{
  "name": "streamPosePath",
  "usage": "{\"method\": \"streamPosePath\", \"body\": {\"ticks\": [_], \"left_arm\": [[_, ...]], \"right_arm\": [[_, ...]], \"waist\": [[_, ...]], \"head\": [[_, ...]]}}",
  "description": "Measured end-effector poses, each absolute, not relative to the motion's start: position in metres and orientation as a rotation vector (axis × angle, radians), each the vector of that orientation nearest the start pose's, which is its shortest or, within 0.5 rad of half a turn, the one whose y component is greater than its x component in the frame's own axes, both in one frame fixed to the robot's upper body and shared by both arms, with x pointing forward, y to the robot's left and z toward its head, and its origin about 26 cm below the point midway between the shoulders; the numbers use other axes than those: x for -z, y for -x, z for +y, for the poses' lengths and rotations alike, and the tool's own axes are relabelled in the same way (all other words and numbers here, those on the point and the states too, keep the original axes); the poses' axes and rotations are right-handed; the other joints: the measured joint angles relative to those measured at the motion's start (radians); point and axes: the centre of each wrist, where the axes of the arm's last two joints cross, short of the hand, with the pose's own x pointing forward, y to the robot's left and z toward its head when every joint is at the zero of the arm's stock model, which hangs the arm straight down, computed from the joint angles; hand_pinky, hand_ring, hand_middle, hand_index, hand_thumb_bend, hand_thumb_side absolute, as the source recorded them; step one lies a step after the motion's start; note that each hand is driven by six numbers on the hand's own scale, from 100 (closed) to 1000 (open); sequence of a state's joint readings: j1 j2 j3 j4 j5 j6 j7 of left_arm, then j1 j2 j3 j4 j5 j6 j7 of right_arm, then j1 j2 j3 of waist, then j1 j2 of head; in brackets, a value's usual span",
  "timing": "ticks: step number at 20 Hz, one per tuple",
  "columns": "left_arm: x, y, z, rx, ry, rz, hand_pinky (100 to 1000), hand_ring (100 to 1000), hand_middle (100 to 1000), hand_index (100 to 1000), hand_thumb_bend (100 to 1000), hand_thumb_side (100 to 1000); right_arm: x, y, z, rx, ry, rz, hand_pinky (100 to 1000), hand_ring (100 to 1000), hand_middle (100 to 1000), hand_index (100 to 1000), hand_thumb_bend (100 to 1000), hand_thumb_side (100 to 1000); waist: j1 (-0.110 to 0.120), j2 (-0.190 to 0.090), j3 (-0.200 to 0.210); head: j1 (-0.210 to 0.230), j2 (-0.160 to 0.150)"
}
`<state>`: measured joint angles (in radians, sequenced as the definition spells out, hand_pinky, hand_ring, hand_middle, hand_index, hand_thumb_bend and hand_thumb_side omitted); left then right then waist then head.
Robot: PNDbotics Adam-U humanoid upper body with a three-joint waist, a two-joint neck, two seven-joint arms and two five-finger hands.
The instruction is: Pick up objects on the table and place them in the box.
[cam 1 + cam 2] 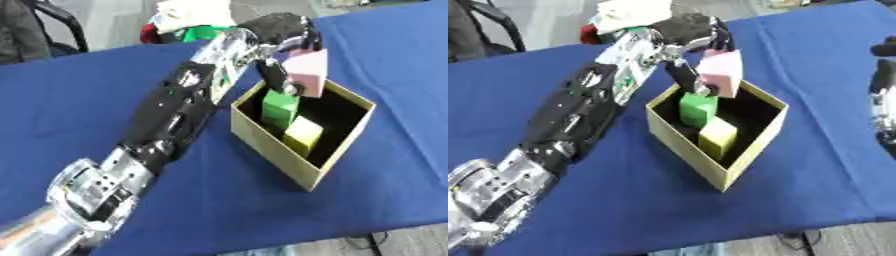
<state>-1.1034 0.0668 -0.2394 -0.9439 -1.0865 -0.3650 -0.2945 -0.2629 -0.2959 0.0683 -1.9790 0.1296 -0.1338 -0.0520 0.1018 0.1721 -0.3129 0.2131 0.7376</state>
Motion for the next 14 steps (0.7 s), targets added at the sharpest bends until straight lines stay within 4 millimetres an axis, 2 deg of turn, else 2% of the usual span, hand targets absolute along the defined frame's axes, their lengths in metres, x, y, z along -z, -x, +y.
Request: {"method": "streamPosePath", "body": {"ticks": [1,4,6,7,10,14], "left_arm": [[-0.214,-0.468,0.073,-2.418,0.918,2.424,743,625,585,775,650,380],[-0.204,-0.469,0.072,-2.456,0.846,2.415,753,668,631,801,732,411],[-0.202,-0.469,0.072,-2.463,0.826,2.408,765,711,698,836,857,473],[-0.202,-0.469,0.072,-2.463,0.820,2.405,767,715,707,840,879,486],[-0.203,-0.469,0.072,-2.454,0.820,2.402,766,716,716,844,913,530],[-0.213,-0.467,0.076,-2.363,0.881,2.477,742,688,692,842,831,565]], "right_arm": [[-0.178,-0.298,-0.243,-0.434,0.223,-2.353,828,912,713,920,100,543],[-0.178,-0.298,-0.243,-0.434,0.223,-2.352,819,909,713,919,100,545],[-0.178,-0.298,-0.243,-0.434,0.223,-2.351,816,907,712,920,100,544],[-0.178,-0.298,-0.243,-0.435,0.223,-2.351,815,907,712,920,100,543],[-0.178,-0.298,-0.243,-0.437,0.221,-2.353,822,910,713,920,100,547],[-0.177,-0.298,-0.243,-0.438,0.221,-2.347,826,912,711,920,100,551]], "waist": [[-0.001,0.000,-0.002],[-0.001,0.003,-0.004],[-0.001,0.004,-0.004],[-0.001,0.004,-0.004],[-0.001,0.004,-0.001],[-0.005,0.003,0.011]], "head": [[0.001,0.000],[0.003,-0.001],[0.003,-0.001],[0.003,-0.001],[0.003,-0.001],[0.001,-0.001]]}}
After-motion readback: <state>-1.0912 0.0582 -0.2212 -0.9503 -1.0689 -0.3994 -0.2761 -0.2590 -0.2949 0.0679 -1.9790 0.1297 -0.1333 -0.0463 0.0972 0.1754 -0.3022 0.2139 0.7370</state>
